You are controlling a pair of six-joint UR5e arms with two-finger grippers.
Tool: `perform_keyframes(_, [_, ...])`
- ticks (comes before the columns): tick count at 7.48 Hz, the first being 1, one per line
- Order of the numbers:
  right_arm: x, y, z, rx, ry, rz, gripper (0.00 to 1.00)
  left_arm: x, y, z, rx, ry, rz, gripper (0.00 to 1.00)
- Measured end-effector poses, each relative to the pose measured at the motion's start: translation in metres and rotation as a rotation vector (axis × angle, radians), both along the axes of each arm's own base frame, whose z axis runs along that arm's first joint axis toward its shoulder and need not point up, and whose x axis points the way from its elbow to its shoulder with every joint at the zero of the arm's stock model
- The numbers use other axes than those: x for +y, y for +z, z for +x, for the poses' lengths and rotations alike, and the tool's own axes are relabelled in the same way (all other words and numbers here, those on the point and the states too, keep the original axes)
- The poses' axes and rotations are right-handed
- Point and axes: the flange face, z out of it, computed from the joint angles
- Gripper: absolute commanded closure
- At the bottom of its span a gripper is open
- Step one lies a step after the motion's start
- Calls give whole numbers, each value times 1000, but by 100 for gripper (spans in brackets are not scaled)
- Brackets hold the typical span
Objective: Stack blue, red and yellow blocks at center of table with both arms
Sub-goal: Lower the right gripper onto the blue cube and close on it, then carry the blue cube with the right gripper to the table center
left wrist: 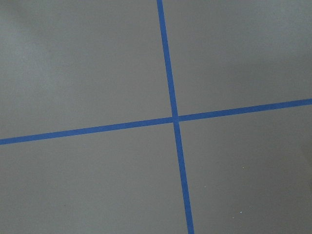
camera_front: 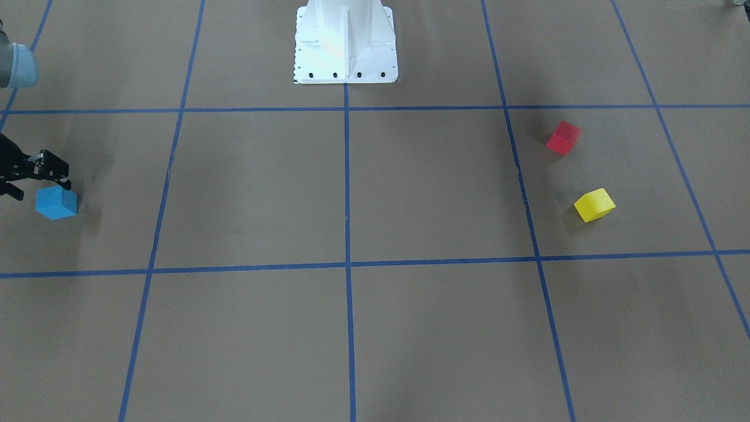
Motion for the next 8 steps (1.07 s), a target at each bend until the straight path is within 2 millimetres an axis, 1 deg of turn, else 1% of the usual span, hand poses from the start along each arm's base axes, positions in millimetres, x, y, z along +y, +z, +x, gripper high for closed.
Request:
perform_keyframes(2, [-5, 8, -15, 10, -20, -9, 2, 0, 0, 0, 0, 0, 1, 0])
perform_keyframes(3, [-5, 13, -20, 17, -27, -17, 48, 0, -1, 0, 0, 0, 2, 0])
perform_keyframes(4, [-6, 18, -22, 22, -31, -24, 99, -1, -1, 0, 0, 0, 3, 0])
perform_keyframes(6, [-6, 18, -23, 19, -33, -24, 100, -1, -3, 0, 0, 0, 6, 0])
perform_keyframes(8, [-10, 10, -14, -8, -25, -29, 100, -1, -2, 0, 0, 0, 5, 0])
